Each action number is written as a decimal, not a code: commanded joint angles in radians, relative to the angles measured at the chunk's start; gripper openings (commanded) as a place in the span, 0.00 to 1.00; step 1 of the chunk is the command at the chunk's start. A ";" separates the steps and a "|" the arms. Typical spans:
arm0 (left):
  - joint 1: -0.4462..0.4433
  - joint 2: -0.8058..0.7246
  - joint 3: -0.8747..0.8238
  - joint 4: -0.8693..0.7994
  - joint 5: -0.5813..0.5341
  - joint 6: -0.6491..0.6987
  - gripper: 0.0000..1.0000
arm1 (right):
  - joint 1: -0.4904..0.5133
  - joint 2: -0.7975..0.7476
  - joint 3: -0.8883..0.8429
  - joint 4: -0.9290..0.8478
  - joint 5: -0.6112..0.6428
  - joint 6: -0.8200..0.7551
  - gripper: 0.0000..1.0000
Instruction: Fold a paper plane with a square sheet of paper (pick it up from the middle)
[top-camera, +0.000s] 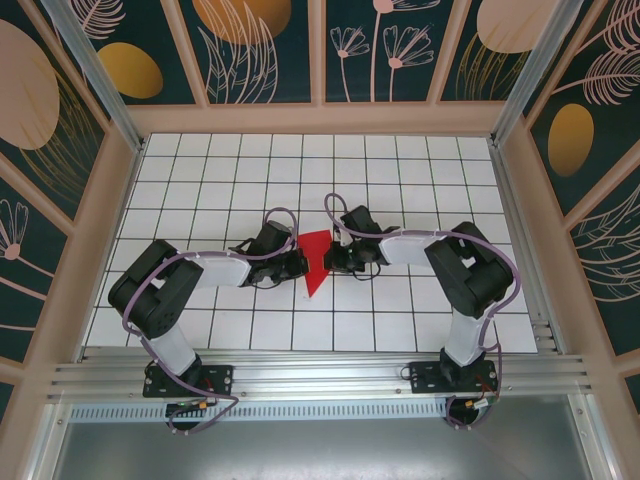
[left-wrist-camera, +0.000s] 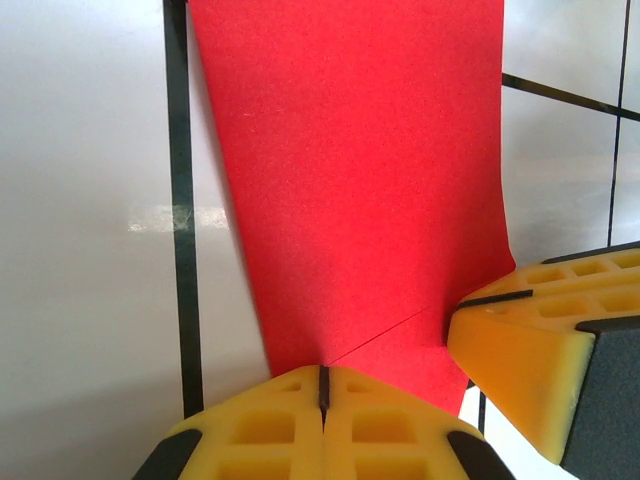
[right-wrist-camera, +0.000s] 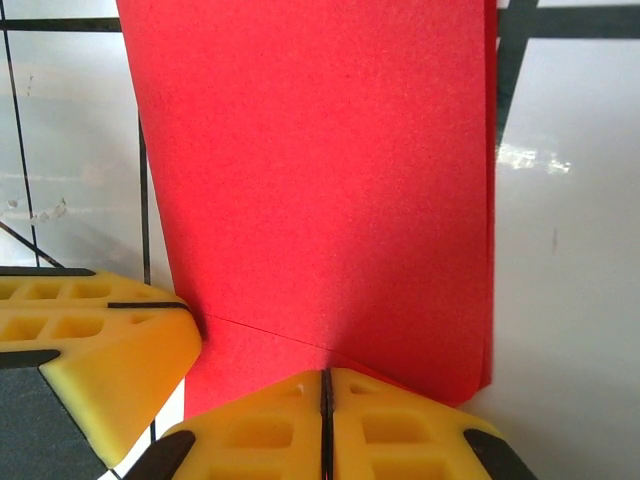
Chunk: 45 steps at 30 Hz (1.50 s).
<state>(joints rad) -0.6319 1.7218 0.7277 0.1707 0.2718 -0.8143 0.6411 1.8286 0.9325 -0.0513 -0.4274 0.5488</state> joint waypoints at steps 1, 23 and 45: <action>0.009 0.026 -0.026 -0.140 -0.117 0.033 0.04 | -0.027 0.018 -0.012 -0.024 0.047 0.002 0.10; 0.010 -0.201 0.034 -0.179 -0.122 0.033 0.24 | 0.105 -0.072 -0.121 0.083 0.187 0.405 0.08; -0.002 -0.206 -0.193 0.008 0.108 -0.097 0.09 | 0.138 -0.064 -0.053 0.097 0.198 0.431 0.10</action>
<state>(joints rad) -0.6289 1.4956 0.5446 0.1642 0.3599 -0.9112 0.7788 1.7592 0.8471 0.0559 -0.2329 1.0023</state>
